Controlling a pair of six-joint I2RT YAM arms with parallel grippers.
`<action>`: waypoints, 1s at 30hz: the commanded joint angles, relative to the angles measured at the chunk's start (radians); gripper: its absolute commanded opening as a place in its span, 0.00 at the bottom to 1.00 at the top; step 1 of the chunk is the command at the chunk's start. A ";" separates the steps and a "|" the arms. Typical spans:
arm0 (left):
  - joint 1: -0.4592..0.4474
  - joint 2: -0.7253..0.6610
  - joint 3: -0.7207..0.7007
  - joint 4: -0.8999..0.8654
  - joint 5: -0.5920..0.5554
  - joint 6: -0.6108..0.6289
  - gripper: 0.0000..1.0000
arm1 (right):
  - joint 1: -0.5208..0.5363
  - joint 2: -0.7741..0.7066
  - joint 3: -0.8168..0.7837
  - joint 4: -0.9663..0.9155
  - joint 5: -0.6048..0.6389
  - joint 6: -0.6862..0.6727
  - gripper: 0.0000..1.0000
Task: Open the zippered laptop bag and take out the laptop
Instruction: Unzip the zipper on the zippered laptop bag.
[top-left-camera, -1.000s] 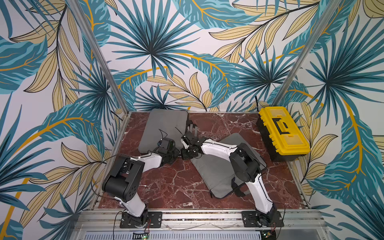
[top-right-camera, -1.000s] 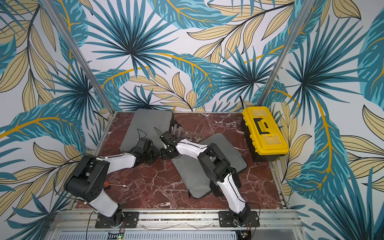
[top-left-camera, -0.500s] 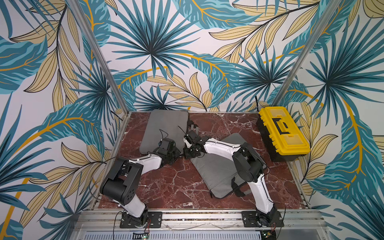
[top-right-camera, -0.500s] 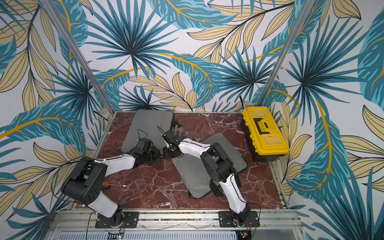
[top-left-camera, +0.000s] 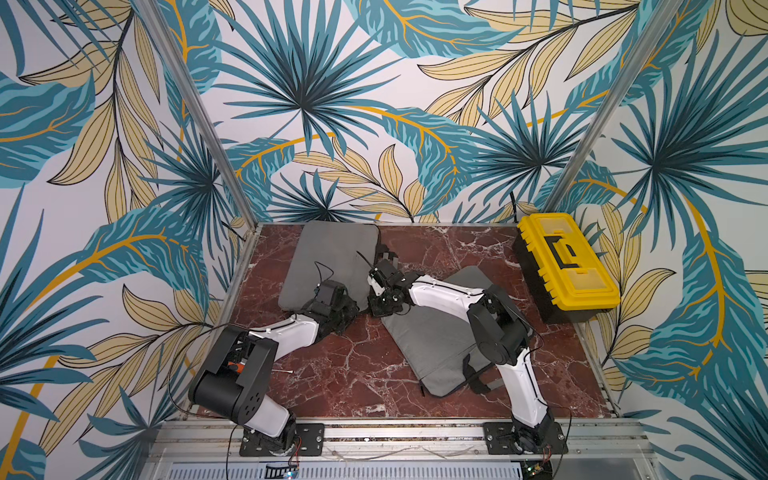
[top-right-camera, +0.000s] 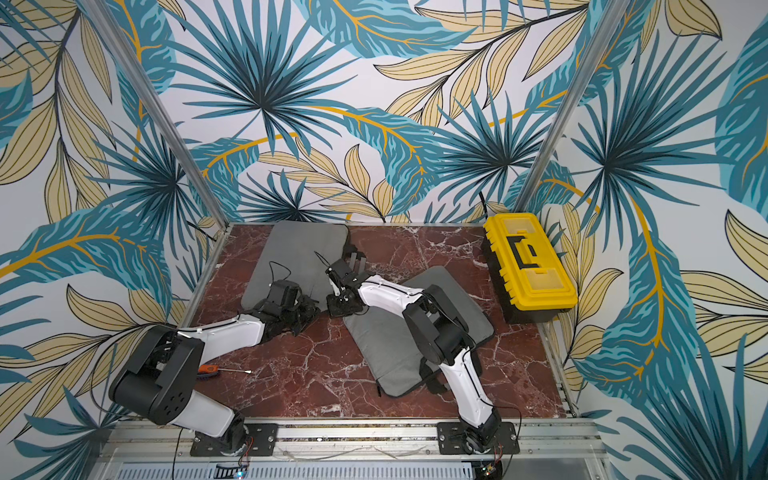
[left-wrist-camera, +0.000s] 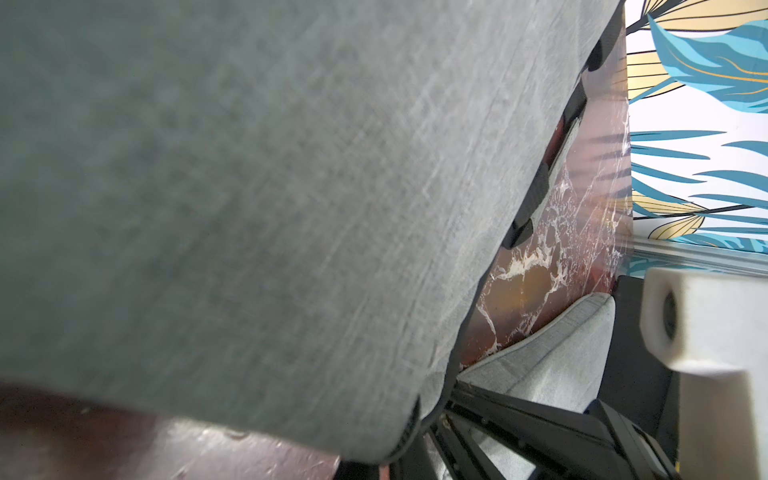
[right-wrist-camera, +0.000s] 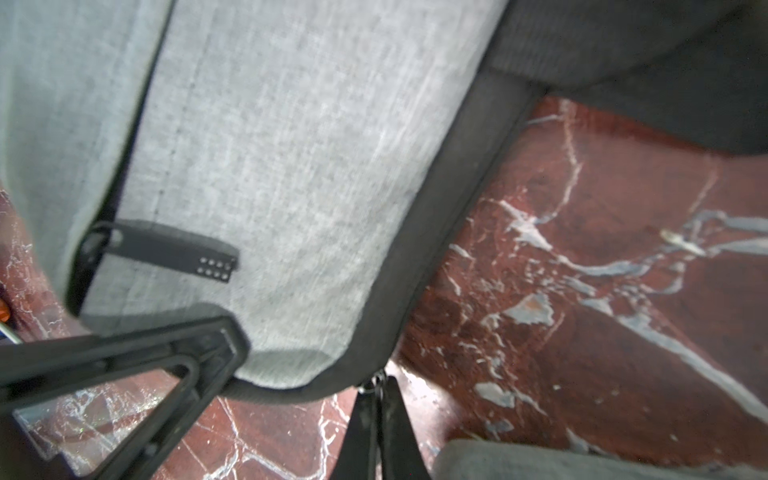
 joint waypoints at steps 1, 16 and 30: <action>0.021 -0.050 -0.029 -0.031 -0.041 0.031 0.00 | -0.039 -0.018 -0.008 -0.093 0.133 0.003 0.00; 0.050 -0.139 -0.079 -0.031 -0.050 0.029 0.00 | -0.059 0.000 0.057 -0.147 0.202 0.003 0.00; 0.073 -0.195 -0.088 -0.050 -0.047 0.024 0.00 | -0.094 0.012 0.103 -0.176 0.210 -0.001 0.00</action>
